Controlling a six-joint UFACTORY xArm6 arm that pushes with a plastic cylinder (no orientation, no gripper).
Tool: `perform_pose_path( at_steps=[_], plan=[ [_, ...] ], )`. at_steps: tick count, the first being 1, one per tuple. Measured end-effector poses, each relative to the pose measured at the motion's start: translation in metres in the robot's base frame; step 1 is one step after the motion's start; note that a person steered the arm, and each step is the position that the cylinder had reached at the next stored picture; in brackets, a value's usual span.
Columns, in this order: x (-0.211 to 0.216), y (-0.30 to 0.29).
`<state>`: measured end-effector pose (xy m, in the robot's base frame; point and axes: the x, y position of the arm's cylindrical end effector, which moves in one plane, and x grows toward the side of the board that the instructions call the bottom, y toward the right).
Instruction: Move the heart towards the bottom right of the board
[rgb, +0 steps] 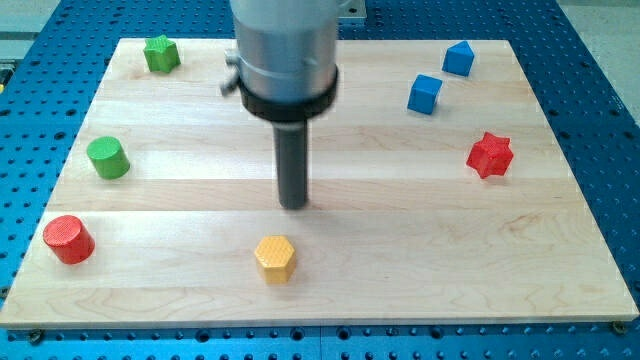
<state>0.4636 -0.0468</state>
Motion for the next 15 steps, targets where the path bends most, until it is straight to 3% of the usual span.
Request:
perform_pose_path(
  at_steps=[1, 2, 3, 4, 5, 6, 7, 8, 9, 11, 12, 13, 14, 15],
  plan=[
    [-0.080, -0.067],
    [-0.167, -0.083],
    [-0.219, -0.055],
    [-0.242, -0.004],
    [-0.240, 0.014],
    [-0.170, 0.022],
    [-0.161, 0.016],
    [-0.202, 0.005],
    [-0.221, 0.050],
    [-0.071, 0.070],
    [-0.085, 0.061],
    [-0.041, 0.077],
    [-0.003, 0.129],
    [0.004, 0.137]
  ],
)
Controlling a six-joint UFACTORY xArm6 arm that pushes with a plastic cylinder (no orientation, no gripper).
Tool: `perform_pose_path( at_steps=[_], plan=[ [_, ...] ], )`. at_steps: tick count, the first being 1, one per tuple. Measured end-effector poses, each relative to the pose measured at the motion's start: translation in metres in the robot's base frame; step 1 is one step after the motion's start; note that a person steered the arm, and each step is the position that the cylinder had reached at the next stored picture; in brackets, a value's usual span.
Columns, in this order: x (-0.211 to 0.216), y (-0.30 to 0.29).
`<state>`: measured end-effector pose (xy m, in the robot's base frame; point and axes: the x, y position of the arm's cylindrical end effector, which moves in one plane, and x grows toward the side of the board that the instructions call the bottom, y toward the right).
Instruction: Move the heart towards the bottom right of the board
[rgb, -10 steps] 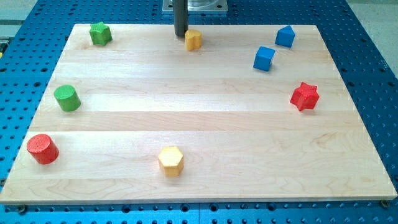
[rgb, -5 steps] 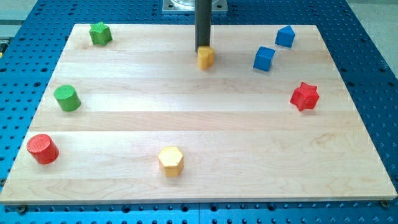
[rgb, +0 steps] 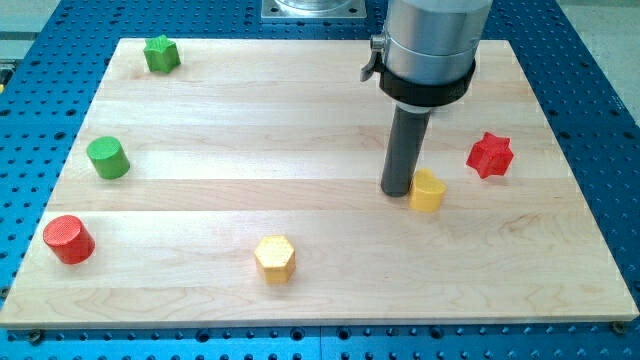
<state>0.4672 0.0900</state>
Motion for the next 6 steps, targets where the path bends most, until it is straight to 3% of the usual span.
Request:
perform_pose_path(
  at_steps=[3, 5, 6],
  plan=[
    [0.045, 0.072],
    [0.110, 0.109],
    [0.082, 0.069]
  ],
)
